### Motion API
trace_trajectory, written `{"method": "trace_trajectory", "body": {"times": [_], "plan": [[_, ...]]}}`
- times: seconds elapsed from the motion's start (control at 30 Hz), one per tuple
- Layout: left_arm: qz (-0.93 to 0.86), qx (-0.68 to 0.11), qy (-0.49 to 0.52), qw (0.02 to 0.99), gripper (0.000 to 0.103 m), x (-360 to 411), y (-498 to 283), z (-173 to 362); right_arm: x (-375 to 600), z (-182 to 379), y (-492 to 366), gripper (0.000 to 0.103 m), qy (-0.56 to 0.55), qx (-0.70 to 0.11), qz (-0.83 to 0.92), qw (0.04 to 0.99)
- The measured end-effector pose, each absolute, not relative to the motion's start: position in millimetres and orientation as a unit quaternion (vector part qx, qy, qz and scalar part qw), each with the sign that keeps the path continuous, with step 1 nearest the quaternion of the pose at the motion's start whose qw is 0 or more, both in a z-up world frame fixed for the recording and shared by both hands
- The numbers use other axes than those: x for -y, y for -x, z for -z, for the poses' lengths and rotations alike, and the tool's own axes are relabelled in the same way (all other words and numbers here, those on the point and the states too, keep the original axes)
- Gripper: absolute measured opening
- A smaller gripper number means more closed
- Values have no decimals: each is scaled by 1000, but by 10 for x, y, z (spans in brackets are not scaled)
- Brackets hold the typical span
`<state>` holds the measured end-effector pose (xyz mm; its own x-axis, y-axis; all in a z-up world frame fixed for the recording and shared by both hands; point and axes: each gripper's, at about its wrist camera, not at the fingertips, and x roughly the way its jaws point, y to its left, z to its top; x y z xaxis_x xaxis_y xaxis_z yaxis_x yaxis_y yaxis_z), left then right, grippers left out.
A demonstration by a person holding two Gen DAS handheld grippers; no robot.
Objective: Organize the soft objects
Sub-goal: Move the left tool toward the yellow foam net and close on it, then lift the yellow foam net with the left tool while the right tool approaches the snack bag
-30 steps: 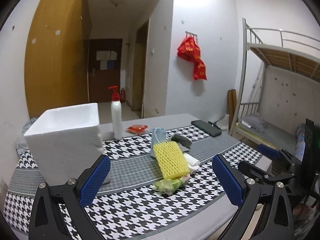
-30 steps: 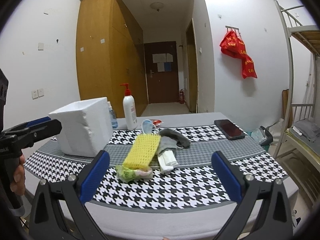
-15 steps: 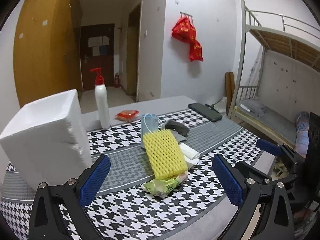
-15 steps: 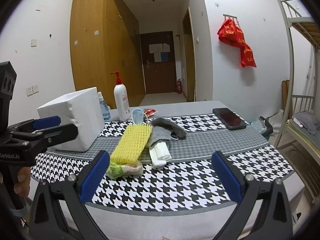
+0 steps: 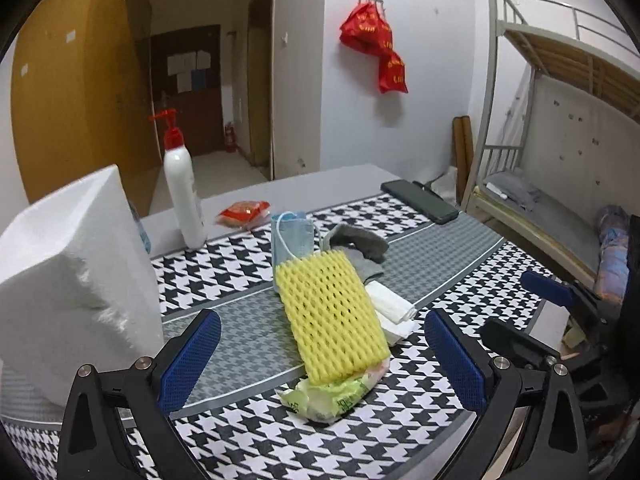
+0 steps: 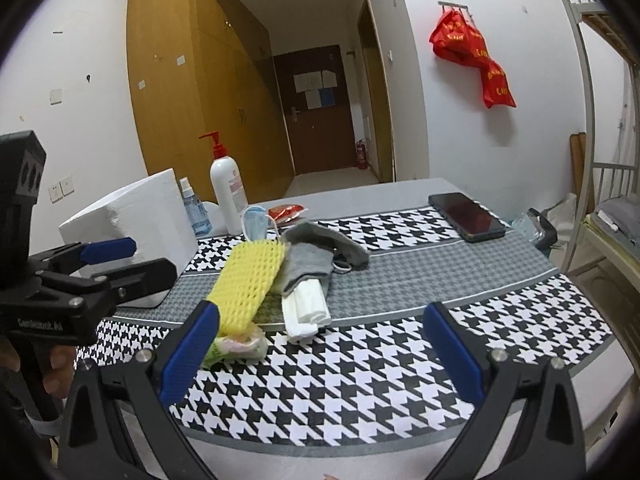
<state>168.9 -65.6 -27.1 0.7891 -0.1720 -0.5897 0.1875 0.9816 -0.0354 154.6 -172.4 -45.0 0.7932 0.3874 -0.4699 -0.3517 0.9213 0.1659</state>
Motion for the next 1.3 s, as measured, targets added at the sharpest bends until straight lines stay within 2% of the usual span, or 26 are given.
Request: {"method": "trace_trajectory", "body": {"times": [0.6, 0.8, 1.03, 1.17, 1.3], "plan": [[92, -391, 43, 915, 101, 655, -2356, 730, 1773, 506, -1832, 103, -10, -287, -194, 938], [96, -385, 25, 918, 100, 716, -2407, 775, 1768, 599, -1923, 103, -20, -312, -205, 928], [99, -402, 22, 910, 79, 716, -2471, 907, 1717, 637, -1951, 103, -18, -325, -226, 918], [97, -377, 23, 921, 71, 685, -2425, 857, 1695, 626, -1943, 103, -6, -323, -236, 916], [115, -360, 38, 925, 54, 631, -2372, 775, 1679, 637, -1969, 103, 0, -328, -241, 913]]}}
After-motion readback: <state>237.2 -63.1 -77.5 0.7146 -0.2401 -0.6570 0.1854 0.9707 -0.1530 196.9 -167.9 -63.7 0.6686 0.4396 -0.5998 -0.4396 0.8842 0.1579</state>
